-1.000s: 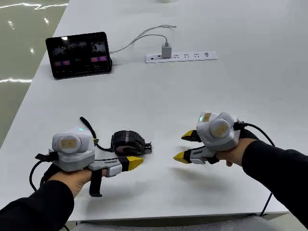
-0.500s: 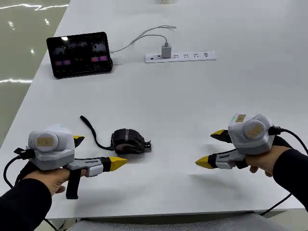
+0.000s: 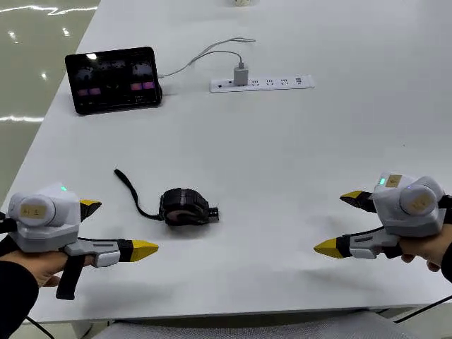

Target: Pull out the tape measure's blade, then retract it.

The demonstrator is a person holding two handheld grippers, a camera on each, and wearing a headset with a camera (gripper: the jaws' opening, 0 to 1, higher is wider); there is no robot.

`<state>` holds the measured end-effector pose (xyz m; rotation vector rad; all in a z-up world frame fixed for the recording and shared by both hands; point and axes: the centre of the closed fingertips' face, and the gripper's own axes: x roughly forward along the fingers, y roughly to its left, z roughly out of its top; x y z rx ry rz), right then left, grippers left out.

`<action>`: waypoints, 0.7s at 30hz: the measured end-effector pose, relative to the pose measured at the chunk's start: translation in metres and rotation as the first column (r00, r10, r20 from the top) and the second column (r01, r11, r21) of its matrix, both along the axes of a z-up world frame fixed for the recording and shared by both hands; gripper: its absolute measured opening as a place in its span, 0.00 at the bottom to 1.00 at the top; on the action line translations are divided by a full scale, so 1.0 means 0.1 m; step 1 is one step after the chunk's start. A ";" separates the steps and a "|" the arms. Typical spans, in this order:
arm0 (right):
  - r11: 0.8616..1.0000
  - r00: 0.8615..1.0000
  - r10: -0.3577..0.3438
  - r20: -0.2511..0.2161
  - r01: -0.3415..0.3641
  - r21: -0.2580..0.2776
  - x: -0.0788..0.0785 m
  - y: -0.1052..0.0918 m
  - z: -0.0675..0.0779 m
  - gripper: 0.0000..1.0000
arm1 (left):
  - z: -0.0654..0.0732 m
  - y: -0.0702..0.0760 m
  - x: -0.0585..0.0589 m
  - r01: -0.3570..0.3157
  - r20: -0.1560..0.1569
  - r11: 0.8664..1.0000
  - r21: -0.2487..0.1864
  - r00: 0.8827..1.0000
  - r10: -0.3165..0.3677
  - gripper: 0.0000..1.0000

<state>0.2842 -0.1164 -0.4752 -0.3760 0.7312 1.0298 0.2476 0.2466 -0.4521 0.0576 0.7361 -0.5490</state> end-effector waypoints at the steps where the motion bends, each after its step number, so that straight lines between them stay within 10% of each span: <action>1: 1.000 1.000 -0.005 0.001 0.005 0.001 -0.01 -0.02 0.01 0.79 | 0.00 0.01 0.00 -0.001 -0.001 1.000 -0.001 1.000 0.001 0.99; 21: 0.995 0.994 -0.096 -0.050 0.096 -0.004 -0.25 -0.72 0.01 0.99 | 0.08 0.45 -0.19 -0.015 -0.014 0.999 0.044 1.000 0.015 0.99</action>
